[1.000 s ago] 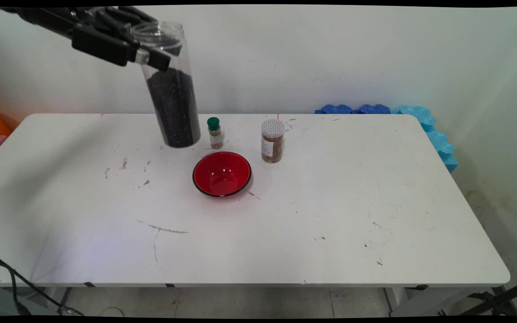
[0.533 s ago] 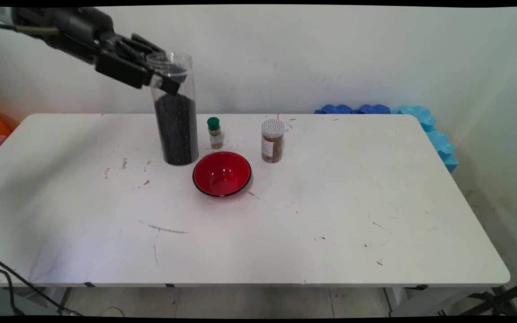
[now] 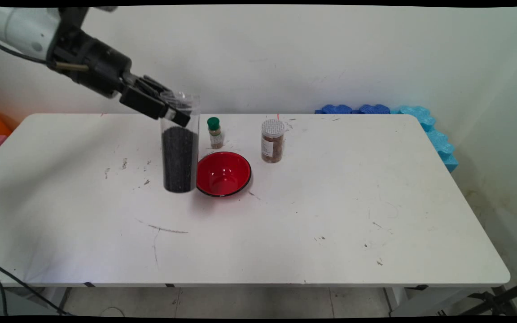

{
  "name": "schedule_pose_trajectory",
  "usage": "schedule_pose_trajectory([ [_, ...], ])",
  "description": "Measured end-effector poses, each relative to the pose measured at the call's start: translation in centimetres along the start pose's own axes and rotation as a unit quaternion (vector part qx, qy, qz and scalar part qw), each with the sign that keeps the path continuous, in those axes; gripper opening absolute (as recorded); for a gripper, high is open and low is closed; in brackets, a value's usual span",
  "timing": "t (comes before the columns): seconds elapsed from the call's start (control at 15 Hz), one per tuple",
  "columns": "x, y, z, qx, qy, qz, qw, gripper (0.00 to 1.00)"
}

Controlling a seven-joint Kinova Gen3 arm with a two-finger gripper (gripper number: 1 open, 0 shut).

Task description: Pour the black seasoning powder in the red bowl

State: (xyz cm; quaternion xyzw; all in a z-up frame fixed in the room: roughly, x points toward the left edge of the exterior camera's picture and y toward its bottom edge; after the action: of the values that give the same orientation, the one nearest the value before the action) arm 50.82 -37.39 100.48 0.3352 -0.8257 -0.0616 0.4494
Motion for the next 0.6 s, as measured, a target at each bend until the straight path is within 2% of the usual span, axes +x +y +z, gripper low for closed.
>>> schedule_pose_trajectory([
  [0.6, -2.7, -2.3, 3.6, 0.0, -0.023, -0.084, 0.9962, 0.0],
])
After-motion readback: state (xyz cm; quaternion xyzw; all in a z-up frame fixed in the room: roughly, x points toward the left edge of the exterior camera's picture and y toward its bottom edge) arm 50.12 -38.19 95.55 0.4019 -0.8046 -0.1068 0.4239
